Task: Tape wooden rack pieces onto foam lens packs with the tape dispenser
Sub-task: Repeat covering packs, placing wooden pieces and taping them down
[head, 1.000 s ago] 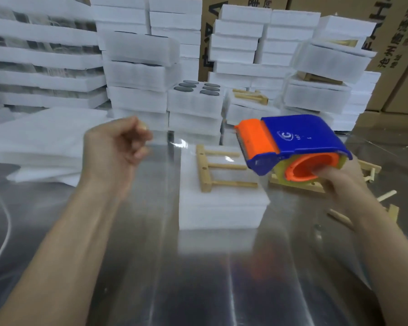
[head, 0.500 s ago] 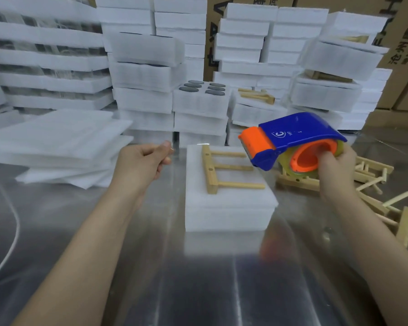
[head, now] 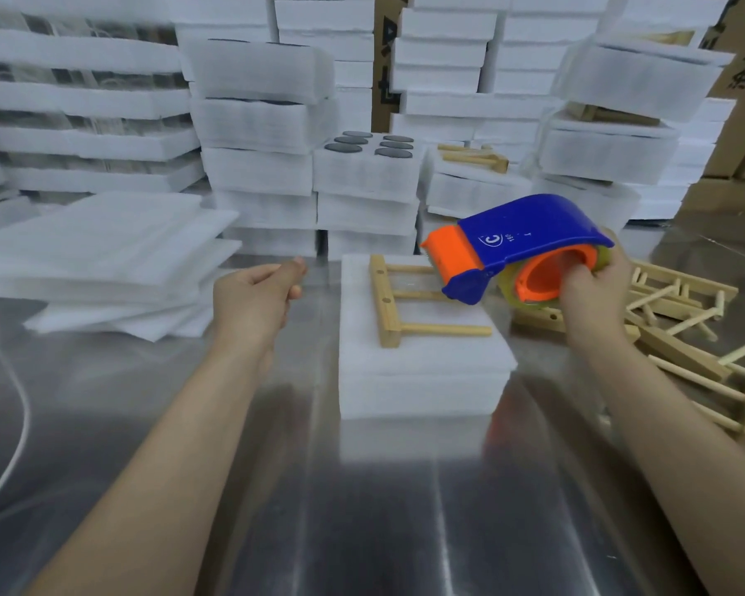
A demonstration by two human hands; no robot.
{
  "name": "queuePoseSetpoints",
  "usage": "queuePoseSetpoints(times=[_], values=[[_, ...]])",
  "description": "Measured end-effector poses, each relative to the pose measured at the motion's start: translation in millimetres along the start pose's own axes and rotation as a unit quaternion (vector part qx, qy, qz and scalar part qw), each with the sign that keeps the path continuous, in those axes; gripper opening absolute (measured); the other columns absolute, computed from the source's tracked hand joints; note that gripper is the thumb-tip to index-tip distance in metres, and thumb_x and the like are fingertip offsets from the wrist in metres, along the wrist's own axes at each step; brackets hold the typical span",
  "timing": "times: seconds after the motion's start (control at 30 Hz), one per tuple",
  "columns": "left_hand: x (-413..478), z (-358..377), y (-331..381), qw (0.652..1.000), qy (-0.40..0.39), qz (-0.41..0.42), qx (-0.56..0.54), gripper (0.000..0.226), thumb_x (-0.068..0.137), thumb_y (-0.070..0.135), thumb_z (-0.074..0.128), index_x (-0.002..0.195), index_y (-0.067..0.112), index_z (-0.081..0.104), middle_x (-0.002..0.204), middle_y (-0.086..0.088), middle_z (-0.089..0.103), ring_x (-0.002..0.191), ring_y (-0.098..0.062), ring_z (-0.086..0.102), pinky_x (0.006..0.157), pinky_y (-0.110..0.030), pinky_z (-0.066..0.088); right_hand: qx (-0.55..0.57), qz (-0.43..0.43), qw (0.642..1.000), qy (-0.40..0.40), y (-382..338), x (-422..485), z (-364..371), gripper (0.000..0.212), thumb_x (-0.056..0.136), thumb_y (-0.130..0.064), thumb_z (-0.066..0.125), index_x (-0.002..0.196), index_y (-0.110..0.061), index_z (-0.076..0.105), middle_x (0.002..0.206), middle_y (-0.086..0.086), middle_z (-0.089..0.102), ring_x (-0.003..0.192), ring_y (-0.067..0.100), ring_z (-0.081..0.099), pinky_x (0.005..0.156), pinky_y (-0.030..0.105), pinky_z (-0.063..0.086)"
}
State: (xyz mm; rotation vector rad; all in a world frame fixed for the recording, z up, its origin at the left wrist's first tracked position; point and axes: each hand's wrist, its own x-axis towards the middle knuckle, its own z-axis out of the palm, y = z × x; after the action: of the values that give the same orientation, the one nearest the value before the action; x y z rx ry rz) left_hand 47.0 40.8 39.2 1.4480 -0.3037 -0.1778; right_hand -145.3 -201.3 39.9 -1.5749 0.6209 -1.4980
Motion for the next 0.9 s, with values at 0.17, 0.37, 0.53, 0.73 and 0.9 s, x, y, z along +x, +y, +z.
queuePoseSetpoints(times=[0.17,0.37,0.53,0.73,0.9], values=[[4,0,-7,1.000,0.005,-0.013,0.007,0.015,0.083,0.028,0.073,0.080,0.014,0.070,0.043,0.015,0.050,0.044,-0.006,0.038,0.041,-0.014,0.033,-0.011,-0.002,1.000,-0.006,4,-1,0,0.028,0.079,-0.024,0.058,0.107,-0.028,0.061,0.089,-0.021,0.066,0.084,-0.011,0.062,0.062,0.003,0.044],[2,1,-23,0.997,-0.021,-0.062,0.041,0.017,0.086,0.029,0.071,0.086,0.012,0.072,0.057,0.007,0.050,0.046,-0.009,0.034,0.047,-0.019,0.032,-0.049,0.007,0.998,-0.046,21,-7,-6,0.041,0.079,-0.017,0.051,0.120,-0.018,0.058,0.095,-0.016,0.064,0.084,-0.013,0.060,0.063,0.001,0.043],[-3,7,-36,0.991,-0.037,-0.053,0.120,0.025,0.087,0.032,0.070,0.071,0.012,0.069,0.061,0.002,0.056,0.056,-0.013,0.043,0.062,-0.026,0.037,-0.082,0.000,0.994,-0.076,32,-9,-13,0.040,0.084,-0.002,0.048,0.122,-0.008,0.057,0.092,-0.009,0.061,0.079,-0.016,0.058,0.066,0.000,0.042],[-10,12,-38,0.968,-0.069,0.009,0.239,0.055,0.092,0.031,0.062,0.041,0.014,0.052,0.041,0.003,0.046,0.039,-0.010,0.037,0.056,-0.027,0.031,-0.099,0.002,0.991,-0.086,32,-12,-15,0.029,0.089,0.003,0.049,0.112,-0.012,0.059,0.084,-0.010,0.060,0.072,-0.014,0.058,0.062,0.000,0.041],[-16,18,-37,0.951,-0.082,0.045,0.296,0.071,0.096,0.027,0.056,0.029,0.011,0.038,0.027,0.002,0.025,0.030,-0.014,0.027,0.046,-0.031,0.017,-0.087,-0.011,0.992,-0.092,27,-14,-14,0.030,0.080,-0.002,0.047,0.104,-0.015,0.059,0.082,-0.010,0.060,0.074,-0.011,0.058,0.065,0.003,0.043]])
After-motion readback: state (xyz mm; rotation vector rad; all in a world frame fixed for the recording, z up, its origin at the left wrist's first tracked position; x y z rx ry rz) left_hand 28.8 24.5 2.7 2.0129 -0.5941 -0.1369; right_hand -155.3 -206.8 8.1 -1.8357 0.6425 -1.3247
